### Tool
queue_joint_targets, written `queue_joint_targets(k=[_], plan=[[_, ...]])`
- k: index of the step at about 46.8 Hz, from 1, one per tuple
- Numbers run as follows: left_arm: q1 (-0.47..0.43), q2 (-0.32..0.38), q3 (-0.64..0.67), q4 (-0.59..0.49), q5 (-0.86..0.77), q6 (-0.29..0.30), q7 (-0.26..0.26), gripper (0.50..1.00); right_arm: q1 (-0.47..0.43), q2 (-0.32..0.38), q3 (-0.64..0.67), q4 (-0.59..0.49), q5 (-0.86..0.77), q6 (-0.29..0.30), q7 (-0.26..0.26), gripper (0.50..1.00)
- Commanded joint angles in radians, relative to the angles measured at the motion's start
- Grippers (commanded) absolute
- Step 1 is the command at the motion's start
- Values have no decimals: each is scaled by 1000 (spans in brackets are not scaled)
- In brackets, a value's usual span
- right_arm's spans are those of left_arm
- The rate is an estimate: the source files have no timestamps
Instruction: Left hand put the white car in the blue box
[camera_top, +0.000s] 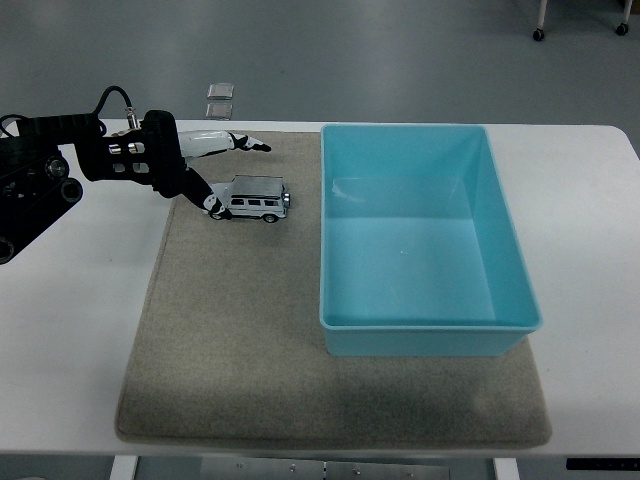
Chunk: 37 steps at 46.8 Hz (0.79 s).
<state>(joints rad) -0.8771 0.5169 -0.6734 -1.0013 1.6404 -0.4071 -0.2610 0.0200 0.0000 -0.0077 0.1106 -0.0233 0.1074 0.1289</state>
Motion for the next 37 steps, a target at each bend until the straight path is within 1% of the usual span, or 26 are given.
queue_joint_targets(k=[1,3,10,21,24,31,34,37], plan=[[0,-21,0,9,16,4,0,990,0,0,0,0,0,-2,0,936],[0,-31,0,13,27,13,2,990,0,0,0,0,0,0,0,936],[1,-46,15,23,48,83,6,988,0,0,0,-2,0,0,0,936],[1,-66,43,23,50,97,12,981,0,0,0,0,-1,0,0,936],[1,-71,49,27,55,112,12,971,0,0,0,0,0,0,0,936],[1,-74,69,41,68,162,12,969,0,0,0,0,0,0,0,936],[1,-74,77,43,70,165,12,934,0,0,0,0,0,0,0,936],[1,-74,78,43,70,166,14,921,0,0,0,0,0,0,0,936]])
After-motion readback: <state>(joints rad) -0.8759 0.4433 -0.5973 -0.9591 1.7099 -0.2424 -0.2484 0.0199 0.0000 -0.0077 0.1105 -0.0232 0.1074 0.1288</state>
